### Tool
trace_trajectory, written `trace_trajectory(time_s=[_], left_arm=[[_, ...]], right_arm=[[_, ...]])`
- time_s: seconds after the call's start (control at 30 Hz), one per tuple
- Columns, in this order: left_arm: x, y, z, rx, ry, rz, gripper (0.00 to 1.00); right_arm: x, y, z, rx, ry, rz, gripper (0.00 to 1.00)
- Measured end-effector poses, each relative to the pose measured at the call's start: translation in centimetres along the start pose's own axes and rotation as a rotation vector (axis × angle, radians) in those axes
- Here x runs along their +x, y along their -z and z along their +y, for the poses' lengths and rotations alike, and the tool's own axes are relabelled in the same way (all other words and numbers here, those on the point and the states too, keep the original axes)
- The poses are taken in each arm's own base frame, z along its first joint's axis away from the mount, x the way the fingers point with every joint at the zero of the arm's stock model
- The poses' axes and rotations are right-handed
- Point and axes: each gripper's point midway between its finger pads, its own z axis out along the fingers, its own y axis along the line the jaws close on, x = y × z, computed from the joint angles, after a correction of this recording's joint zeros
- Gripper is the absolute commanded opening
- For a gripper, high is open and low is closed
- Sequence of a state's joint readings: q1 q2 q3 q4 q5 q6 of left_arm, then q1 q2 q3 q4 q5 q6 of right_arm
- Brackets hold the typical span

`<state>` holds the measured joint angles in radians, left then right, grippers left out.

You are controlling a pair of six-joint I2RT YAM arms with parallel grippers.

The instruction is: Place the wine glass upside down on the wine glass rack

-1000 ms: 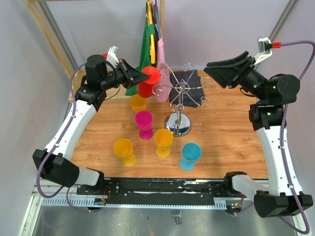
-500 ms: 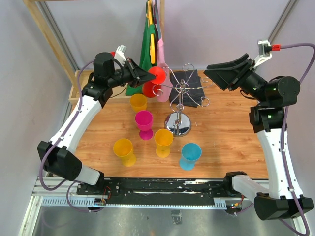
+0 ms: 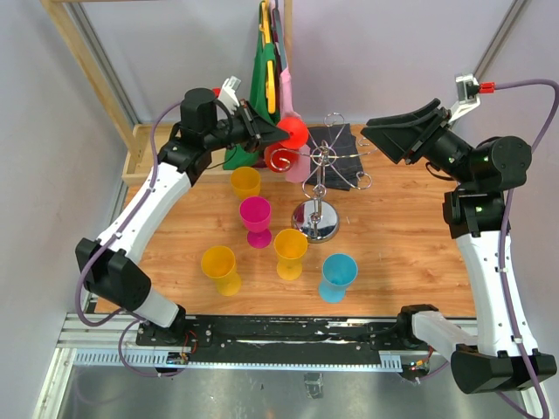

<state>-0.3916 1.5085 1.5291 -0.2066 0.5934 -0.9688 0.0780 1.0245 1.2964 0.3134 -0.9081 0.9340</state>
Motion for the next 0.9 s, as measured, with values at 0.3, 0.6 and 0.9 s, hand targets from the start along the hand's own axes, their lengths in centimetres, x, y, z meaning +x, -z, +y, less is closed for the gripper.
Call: trace_trajectory(time_s=[0.3, 0.6, 0.9], left_arm=[[0.3, -0.4, -1.0, 0.025, -0.004, 0.017, 0.0], [0.1, -2.0, -0.4, 0.042, 0.041, 0.045, 0.0], [-0.5, -2.6, -0.6, 0.062, 0.052, 0.023, 0.0]], right_arm=[[0.0, 0.0, -0.2, 0.006, 0.005, 0.0, 0.54], [0.0, 0.0, -0.3, 0.012, 0.009, -0.005, 0.54], [0.1, 0.0, -0.5, 0.021, 0.002, -0.001, 0.54]])
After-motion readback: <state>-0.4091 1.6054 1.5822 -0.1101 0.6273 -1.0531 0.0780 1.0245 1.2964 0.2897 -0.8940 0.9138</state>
